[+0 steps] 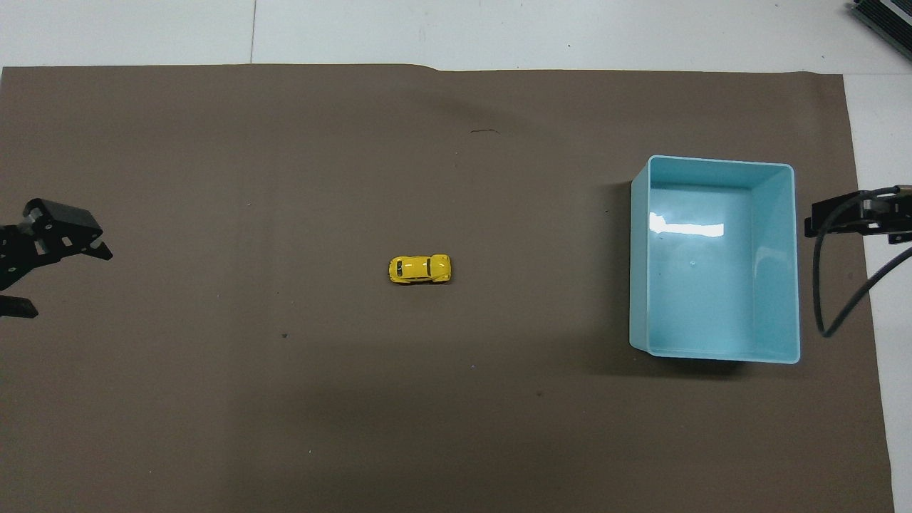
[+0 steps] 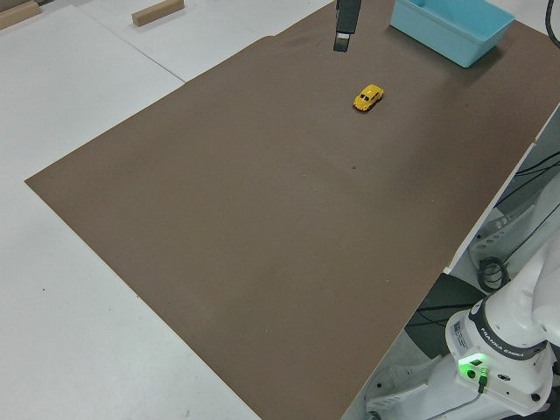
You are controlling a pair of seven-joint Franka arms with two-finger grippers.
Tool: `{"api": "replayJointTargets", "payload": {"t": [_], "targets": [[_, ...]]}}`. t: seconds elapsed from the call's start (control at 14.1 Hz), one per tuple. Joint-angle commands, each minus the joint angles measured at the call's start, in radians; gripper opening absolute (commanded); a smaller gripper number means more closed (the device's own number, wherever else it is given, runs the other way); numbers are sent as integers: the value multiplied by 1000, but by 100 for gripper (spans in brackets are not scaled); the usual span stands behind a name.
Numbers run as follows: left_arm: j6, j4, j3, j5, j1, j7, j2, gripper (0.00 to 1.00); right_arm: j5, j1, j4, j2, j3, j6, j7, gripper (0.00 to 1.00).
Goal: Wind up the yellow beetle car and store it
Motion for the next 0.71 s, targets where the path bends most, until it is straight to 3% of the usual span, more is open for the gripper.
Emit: {"api": "replayJointTargets", "payload": {"t": [0.0,0.42,0.64], "targets": [[36,-35,12,-13,2,-38,-28,100,20,-9,-22,-21,3,-3,-14,100],[39,-18,20,-13,36,-125,-19,100,20,-9,-22,-23,3,-3,-14,100],[41,-20,17,-11,42,-394,-19,100,20,-9,-22,-23,3,-3,-14,100]]}}
